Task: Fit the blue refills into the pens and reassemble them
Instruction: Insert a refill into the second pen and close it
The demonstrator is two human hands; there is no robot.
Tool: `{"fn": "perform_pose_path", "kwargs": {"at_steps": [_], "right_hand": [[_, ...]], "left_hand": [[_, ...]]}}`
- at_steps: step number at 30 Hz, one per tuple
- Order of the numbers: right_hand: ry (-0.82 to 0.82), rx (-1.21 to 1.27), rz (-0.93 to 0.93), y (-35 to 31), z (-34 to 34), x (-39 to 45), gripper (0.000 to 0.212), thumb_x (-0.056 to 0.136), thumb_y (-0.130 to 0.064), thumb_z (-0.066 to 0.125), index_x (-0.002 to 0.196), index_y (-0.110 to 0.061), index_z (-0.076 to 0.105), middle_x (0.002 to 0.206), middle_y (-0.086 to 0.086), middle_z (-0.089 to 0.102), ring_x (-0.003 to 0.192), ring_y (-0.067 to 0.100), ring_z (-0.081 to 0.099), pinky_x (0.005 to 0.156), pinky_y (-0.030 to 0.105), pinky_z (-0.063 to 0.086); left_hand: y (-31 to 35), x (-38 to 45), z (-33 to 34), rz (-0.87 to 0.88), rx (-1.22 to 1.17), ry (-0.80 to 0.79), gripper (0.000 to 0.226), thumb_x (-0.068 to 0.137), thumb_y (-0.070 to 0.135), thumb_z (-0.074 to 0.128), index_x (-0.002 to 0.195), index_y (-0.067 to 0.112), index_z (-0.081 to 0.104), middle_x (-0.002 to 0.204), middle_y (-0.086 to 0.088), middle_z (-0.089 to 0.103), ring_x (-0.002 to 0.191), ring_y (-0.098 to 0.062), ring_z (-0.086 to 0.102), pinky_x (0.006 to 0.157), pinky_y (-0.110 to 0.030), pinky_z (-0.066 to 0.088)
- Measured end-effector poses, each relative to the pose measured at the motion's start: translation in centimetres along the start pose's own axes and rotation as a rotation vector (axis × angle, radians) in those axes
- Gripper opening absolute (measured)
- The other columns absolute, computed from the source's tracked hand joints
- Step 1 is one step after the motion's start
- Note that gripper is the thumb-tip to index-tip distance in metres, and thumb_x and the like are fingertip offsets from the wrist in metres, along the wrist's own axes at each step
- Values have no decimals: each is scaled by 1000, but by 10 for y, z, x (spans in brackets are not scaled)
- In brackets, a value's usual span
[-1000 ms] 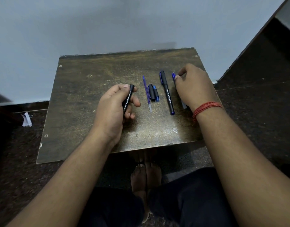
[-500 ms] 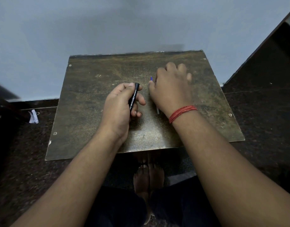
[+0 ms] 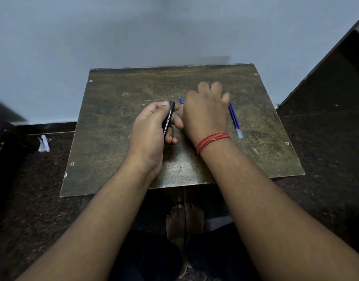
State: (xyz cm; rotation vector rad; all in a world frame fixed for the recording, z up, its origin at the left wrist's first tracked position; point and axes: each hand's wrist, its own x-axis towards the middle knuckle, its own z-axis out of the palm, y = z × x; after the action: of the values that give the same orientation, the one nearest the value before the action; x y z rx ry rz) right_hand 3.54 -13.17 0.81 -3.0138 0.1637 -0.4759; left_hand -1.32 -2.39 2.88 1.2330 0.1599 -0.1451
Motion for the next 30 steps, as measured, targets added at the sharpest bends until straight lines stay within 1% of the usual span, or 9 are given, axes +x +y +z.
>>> {"fn": "perform_pose_path", "kwargs": {"at_steps": [4,12,15,21,25,28,30], "right_hand": [[-5,-32,-26,-2,-2,-2,15,92,-18,53,90,-17,68,108,6,59,109,31,46,87,47,35],[-50,-70,-42,-4,-10,-4,15,91,-23,55,94,-17,69,112,6,58,113,32,45,91,50,34],[-91,-84,-51,-6,-13,-5,17,91,-22,53,96,-18,68,114,7,57,115,32,44,93,51,33],[-90,-82,-36,-8,-11,-6,17,92,-25,55,97,-19,69,113,6,60,114,32,45,92,48,34],[-70,-74,-41,-8,-9,-5,17,91,-30,58,92,-18,69,109,7,61,110,32,47,90,48,34],[-78,40,-16,-6,-13,-2,19,88,-34,58,87,-19,68,107,7,61,109,32,46,89,48,33],[-108,142,28,-4,-19,1,19,87,-39,56,81,-23,64,106,5,61,110,31,46,90,46,33]], "left_hand": [[0,0,0,1,0,15,21,103,17,46,91,10,62,61,-3,60,40,-9,35,44,-24,33],[2,1,-1,-2,4,69,19,104,16,45,95,9,60,60,-2,59,40,-9,34,41,-21,34],[2,2,-1,-4,1,74,20,104,17,45,94,10,61,60,-2,59,41,-9,33,41,-22,34],[2,3,-2,-13,-10,80,21,104,17,45,92,12,61,61,-1,61,41,-8,33,41,-21,35],[-2,5,-3,-39,-5,111,20,103,17,46,91,13,62,69,0,66,42,-8,34,40,-21,35],[-4,6,-5,-54,-17,145,17,101,17,49,90,13,61,84,-5,70,40,-7,34,39,-20,34],[-5,7,-6,-56,-27,175,15,101,17,50,92,12,61,92,-7,72,39,-6,35,38,-20,34]]}}
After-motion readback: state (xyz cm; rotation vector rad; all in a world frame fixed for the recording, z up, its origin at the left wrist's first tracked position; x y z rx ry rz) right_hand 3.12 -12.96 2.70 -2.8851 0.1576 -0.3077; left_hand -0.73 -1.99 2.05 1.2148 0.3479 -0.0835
